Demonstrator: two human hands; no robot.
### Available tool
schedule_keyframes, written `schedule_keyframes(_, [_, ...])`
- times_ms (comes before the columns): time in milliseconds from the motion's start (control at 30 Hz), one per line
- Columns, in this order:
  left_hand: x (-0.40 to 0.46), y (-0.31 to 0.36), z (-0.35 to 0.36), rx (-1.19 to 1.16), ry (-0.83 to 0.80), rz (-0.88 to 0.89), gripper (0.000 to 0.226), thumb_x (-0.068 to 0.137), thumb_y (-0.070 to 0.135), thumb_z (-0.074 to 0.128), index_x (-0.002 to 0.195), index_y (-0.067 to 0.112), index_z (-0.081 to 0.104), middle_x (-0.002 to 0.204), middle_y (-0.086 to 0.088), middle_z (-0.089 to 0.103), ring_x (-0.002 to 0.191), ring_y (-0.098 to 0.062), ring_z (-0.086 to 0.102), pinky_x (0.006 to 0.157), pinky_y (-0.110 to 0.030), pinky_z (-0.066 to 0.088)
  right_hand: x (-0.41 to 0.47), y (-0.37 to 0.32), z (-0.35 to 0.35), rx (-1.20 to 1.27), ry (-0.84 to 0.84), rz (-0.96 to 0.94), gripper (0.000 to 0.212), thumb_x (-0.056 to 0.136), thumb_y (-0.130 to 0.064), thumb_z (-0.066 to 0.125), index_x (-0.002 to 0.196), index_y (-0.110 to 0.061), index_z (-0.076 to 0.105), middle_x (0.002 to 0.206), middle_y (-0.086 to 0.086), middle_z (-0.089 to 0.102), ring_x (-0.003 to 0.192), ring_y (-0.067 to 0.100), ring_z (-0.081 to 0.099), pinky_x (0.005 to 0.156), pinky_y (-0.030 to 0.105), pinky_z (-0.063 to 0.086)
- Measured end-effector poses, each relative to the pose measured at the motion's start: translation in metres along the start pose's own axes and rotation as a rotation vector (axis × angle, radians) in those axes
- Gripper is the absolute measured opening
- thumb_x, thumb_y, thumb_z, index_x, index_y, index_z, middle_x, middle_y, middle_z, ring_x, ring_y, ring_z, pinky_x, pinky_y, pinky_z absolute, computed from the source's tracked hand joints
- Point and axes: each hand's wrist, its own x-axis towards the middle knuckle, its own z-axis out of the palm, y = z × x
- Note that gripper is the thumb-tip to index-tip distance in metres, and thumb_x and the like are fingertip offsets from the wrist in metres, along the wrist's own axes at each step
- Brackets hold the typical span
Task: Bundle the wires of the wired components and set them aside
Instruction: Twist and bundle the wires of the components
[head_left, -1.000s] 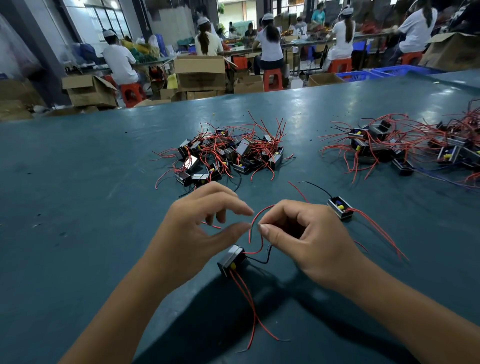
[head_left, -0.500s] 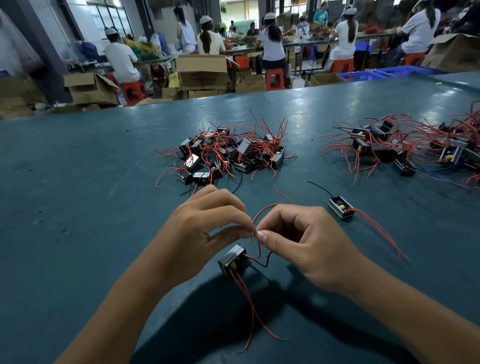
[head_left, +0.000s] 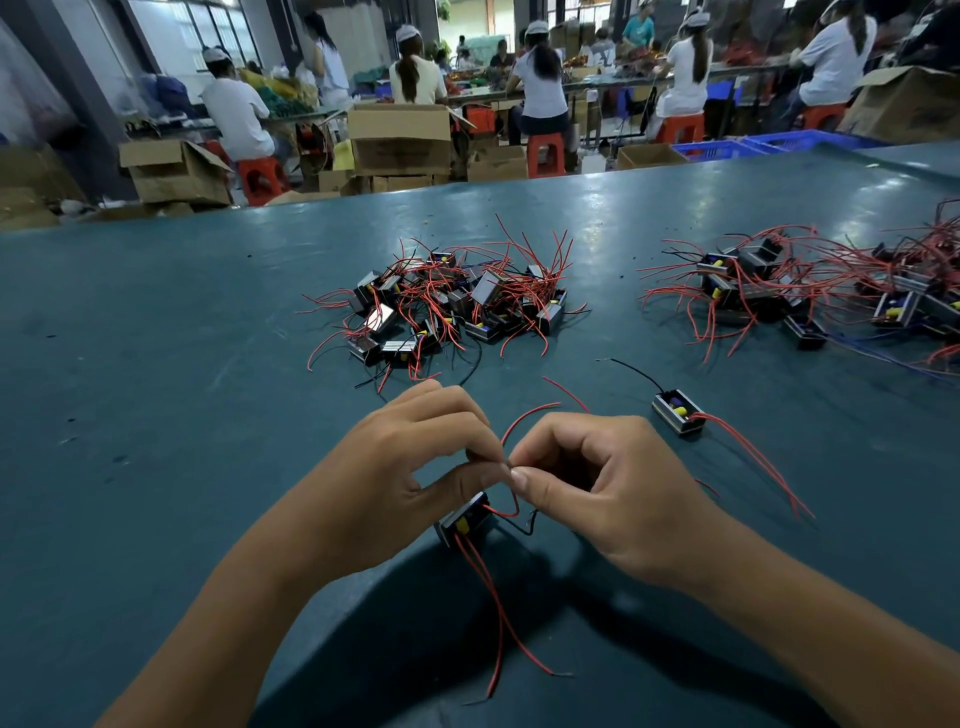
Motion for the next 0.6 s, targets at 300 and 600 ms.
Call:
schedule_keyframes(300, [-0.002, 0.002, 0.012, -0.424, -0.114, -0.349, 0.019, 0.093, 0.044, 0.052, 0.08, 0.031, 0.057, 0.07, 0.0, 0.049, 0.064, -0.024, 0.044, 0.059, -0.043, 0.038, 0.0, 0.0, 0.0, -0.168, 0.046, -0.087, 0.008, 0.087, -0.017, 0.071, 0.08, -0.02, 0.068, 0.064, -0.014, 0.061, 0.057, 0.005, 0.054, 0.057, 0.016, 0.04])
schedule_keyframes(600, [0.002, 0.005, 0.027, -0.901, -0.014, -0.705, 0.017, 0.083, 0.024, 0.057, 0.069, 0.019, 0.064, 0.06, -0.002, 0.047, 0.055, -0.015, 0.035, 0.051, -0.026, 0.026, 0.002, 0.001, 0.002, -0.302, 0.148, -0.157, 0.006, 0.087, -0.015, 0.069, 0.081, -0.016, 0.069, 0.069, -0.01, 0.062, 0.063, 0.007, 0.056, 0.058, 0.017, 0.042])
